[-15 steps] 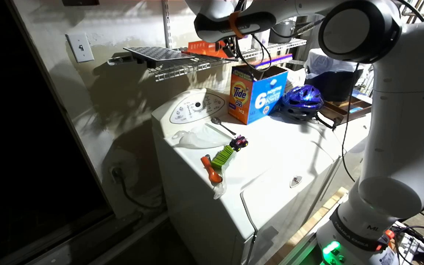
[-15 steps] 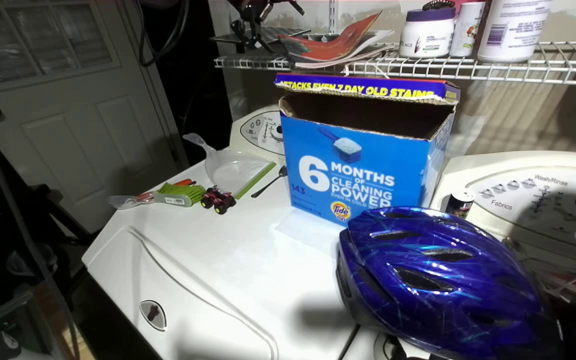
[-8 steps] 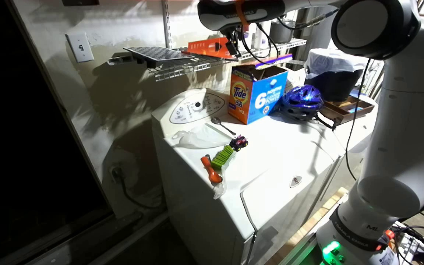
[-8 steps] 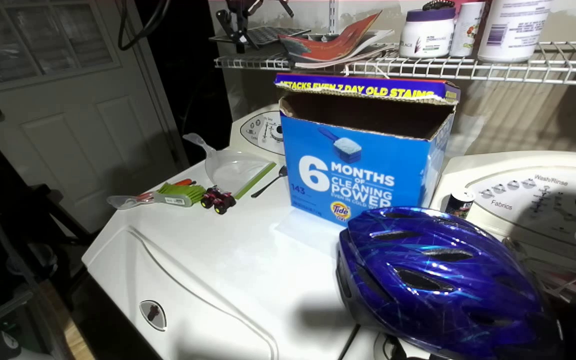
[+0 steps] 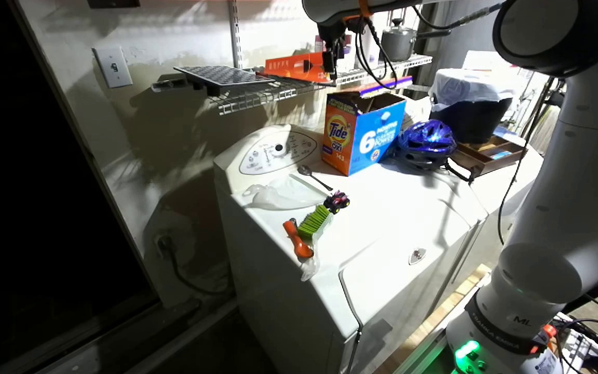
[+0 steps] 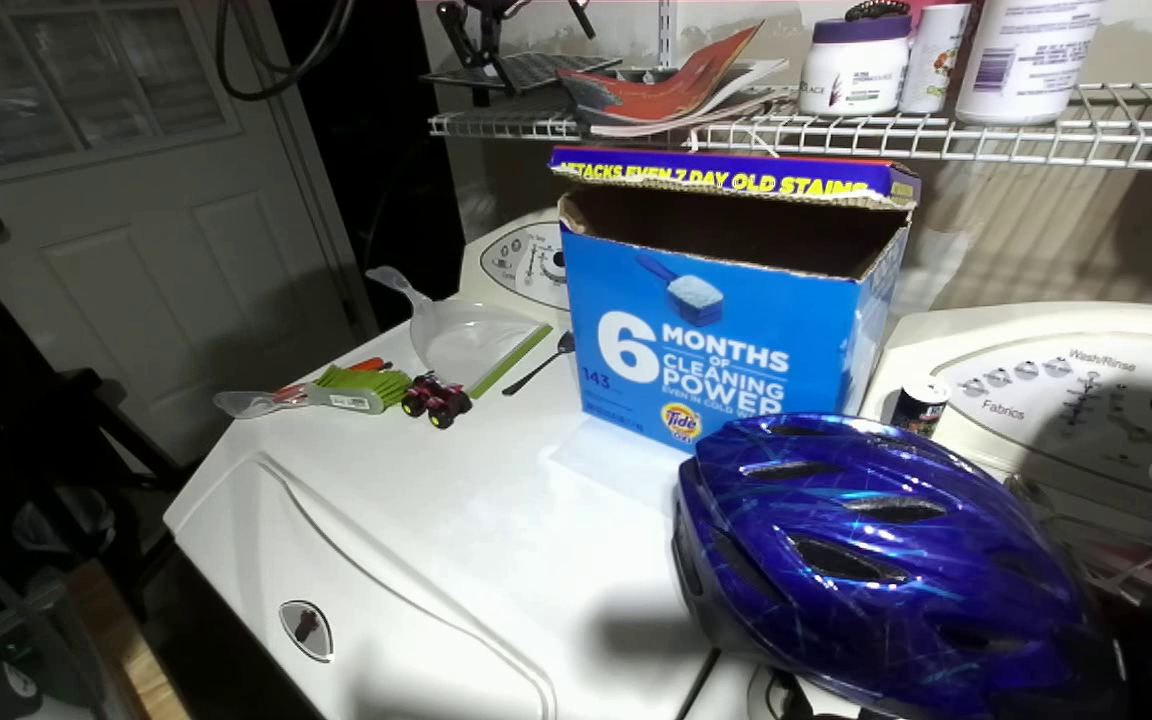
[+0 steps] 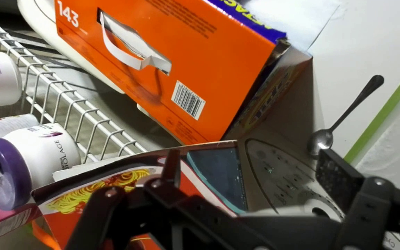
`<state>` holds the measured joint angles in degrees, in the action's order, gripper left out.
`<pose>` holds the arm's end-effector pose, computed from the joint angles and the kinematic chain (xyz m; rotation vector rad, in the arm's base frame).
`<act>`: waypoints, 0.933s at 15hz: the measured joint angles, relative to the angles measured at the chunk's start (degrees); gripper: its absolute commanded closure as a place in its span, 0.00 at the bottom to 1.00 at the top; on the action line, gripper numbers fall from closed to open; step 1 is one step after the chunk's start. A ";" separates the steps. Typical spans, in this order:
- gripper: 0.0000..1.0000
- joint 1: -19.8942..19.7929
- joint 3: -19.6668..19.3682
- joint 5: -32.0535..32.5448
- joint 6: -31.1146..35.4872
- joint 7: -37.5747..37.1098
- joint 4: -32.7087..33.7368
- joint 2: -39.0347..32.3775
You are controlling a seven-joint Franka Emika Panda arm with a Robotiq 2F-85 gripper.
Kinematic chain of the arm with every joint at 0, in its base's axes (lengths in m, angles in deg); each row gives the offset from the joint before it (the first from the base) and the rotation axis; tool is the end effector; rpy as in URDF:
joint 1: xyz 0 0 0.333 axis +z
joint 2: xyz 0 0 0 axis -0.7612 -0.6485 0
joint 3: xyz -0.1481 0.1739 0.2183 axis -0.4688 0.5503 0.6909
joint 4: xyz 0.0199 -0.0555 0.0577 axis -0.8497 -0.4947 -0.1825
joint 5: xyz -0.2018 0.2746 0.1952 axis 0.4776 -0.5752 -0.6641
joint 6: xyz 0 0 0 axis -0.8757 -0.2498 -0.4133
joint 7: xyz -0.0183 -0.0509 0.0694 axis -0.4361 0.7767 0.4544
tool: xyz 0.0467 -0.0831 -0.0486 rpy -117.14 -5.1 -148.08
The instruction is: Put the orange book on the shelf
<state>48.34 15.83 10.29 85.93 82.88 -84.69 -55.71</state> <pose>0.6265 -0.0435 0.6231 2.5106 0.6754 0.0858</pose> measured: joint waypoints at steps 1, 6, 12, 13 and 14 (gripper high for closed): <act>0.00 -0.43 -0.30 -1.07 2.08 0.05 -1.00 0.94; 0.00 -1.31 -1.64 -4.73 16.46 -0.74 -9.11 7.33; 0.00 -1.39 -2.93 -4.70 30.30 -6.36 -21.00 15.60; 0.00 -1.44 -3.00 -4.57 31.71 -7.34 -22.75 16.65; 0.00 -1.49 -3.02 -4.51 32.85 -8.16 -24.34 17.59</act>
<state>46.84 12.80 5.78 118.78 74.72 -109.03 -38.13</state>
